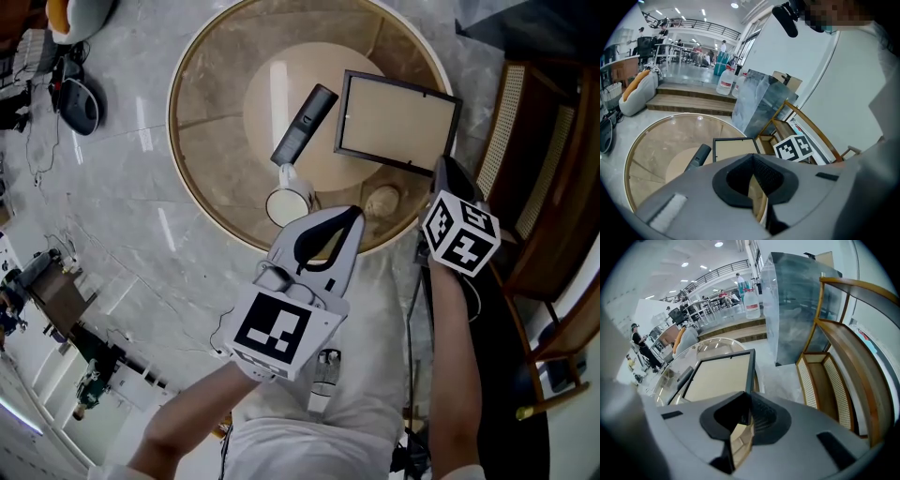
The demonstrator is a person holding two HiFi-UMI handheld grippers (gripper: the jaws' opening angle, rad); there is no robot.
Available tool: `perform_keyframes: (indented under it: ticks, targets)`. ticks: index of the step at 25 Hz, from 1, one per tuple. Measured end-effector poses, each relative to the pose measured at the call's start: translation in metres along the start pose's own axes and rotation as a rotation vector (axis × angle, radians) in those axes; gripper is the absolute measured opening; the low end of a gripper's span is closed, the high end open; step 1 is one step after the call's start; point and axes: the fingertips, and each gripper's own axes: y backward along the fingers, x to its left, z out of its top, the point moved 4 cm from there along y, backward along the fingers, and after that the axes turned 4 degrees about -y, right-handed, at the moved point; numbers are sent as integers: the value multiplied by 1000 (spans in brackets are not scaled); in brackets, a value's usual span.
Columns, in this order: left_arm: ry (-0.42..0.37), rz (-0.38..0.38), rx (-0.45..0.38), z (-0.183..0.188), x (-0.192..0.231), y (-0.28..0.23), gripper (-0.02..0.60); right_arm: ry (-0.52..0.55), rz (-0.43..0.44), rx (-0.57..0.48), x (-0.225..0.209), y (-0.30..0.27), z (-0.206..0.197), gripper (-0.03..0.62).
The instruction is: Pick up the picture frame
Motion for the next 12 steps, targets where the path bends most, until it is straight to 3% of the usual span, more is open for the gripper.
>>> perform_keyframes:
  ticks: [6,12]
  targets:
    - [-29,6,-41,18,-9,33,3,75,-8,-43,13,44,7,35]
    - [-83,3,-73,39,-23,86,3,67,-32,-129,27,111,26,35]
